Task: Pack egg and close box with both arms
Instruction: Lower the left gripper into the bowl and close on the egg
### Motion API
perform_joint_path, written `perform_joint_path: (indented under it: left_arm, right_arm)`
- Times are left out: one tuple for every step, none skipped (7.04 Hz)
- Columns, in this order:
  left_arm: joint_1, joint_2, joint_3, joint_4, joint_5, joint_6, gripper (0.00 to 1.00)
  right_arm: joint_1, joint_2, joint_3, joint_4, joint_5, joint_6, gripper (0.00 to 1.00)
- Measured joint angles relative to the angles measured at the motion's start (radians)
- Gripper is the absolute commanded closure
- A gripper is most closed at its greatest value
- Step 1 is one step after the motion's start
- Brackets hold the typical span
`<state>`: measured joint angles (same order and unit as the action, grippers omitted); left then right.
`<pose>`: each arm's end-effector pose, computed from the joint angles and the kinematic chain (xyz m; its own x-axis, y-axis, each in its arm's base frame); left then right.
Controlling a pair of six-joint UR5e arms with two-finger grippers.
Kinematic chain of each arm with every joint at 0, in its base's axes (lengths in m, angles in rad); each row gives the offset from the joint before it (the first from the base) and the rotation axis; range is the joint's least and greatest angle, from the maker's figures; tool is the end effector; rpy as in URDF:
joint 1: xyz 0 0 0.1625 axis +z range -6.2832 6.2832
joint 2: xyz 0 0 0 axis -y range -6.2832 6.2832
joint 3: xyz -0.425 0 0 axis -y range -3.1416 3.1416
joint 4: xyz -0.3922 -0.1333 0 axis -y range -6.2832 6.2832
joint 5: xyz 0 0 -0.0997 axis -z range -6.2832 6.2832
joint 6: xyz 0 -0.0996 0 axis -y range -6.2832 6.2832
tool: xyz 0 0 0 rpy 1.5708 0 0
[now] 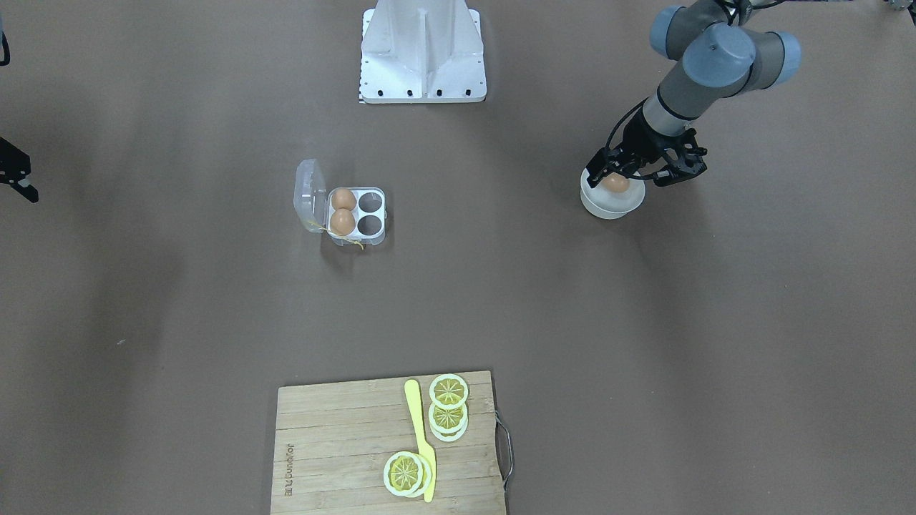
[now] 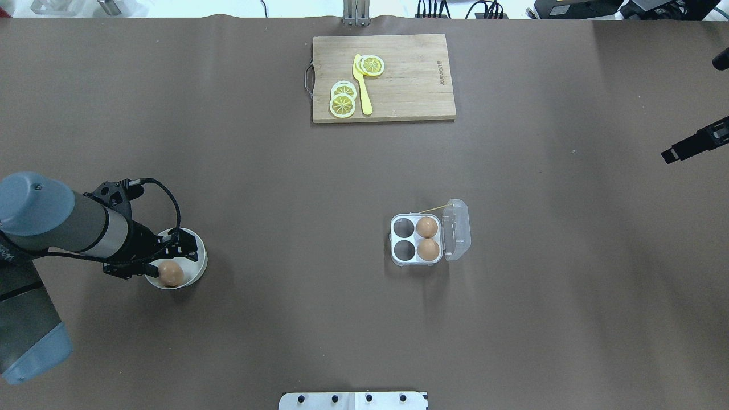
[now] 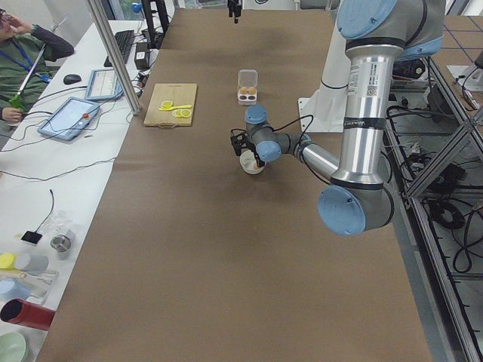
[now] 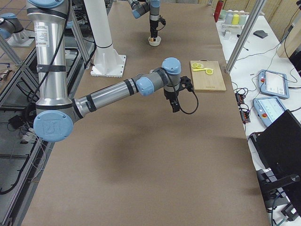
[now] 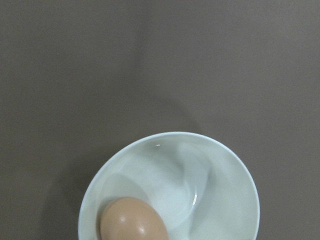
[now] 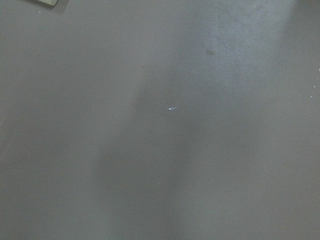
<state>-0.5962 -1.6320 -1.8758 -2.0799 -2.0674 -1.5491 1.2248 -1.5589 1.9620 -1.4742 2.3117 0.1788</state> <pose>0.3848 -0.3649 0.4258 0.5342 -0.3395 -0.7742 0.1795 0.9405 -0.2886 -0.1035 -0.4820 0.4504 0.6281 -0.3988 0.6682 0.1890 0.9112 0.3662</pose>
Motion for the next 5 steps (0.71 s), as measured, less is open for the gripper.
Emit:
perform_joint_path:
  left_arm:
    - [0.003,-0.002,0.007,0.001,0.001,-0.001,0.14]
    - [0.005,-0.007,0.017,0.001,0.001,-0.001,0.14]
    - [0.007,-0.018,0.028,0.002,0.004,-0.002,0.2]
    - [0.008,-0.028,0.036,0.007,0.01,-0.002,0.34]
    - [0.01,-0.033,0.039,0.015,0.016,-0.001,0.5]
  right_arm:
    - [-0.001,0.0,0.0,0.0,0.0,0.0,0.0]
    - [-0.002,0.0,0.0,0.0,0.0,0.001,0.0]
    - [-0.003,0.0,0.0,0.0,-0.001,0.003,0.0]
    - [-0.003,0.002,0.0,0.0,-0.001,0.003,0.0]
    - [-0.003,0.004,0.0,0.0,-0.001,0.005,0.0]
